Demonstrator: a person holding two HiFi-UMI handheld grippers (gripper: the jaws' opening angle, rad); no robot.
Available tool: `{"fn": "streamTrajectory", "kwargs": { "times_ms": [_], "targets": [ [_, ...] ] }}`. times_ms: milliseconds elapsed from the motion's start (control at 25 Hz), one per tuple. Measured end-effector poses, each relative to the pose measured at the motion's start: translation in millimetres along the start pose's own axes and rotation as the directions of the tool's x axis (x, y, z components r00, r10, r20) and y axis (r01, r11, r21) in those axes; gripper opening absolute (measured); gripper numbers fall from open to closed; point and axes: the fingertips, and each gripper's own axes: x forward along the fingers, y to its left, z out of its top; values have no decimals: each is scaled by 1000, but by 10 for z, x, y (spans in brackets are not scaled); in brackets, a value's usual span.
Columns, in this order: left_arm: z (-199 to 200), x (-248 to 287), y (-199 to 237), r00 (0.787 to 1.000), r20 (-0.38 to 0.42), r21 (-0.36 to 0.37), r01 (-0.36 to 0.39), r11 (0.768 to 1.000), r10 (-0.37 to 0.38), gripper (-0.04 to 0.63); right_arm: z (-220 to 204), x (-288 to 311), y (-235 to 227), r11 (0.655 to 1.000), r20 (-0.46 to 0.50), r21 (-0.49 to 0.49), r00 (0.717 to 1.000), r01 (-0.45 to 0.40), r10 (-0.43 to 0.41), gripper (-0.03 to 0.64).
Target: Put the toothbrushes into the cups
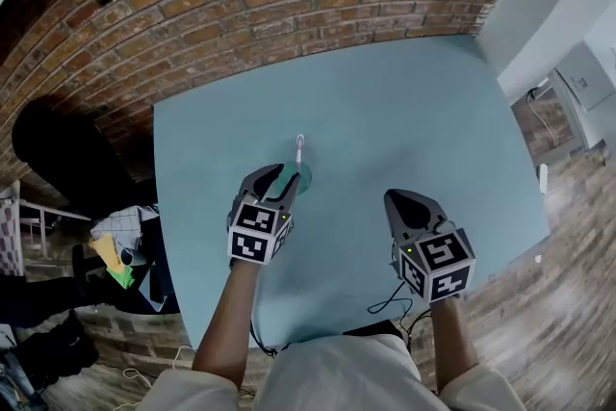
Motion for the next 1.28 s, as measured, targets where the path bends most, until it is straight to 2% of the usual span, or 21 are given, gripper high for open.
{"fn": "streamTrajectory", "kwargs": {
  "times_ms": [560,800,1280],
  "targets": [
    [107,-1028,-171,996,77,49,-37,998,33,163,430,-427,489,996,111,-91,994,13,-3,-3],
    [88,-1433,-253,994,106,43,-45,998,41,137,532,-649,760,994,153,-110,988,8,9,-3],
    [266,-2116,-597,982,191,102,-29,994,9,64,580,-1092,1145,990,204,-138,979,9,20,-3]
  ]
}}
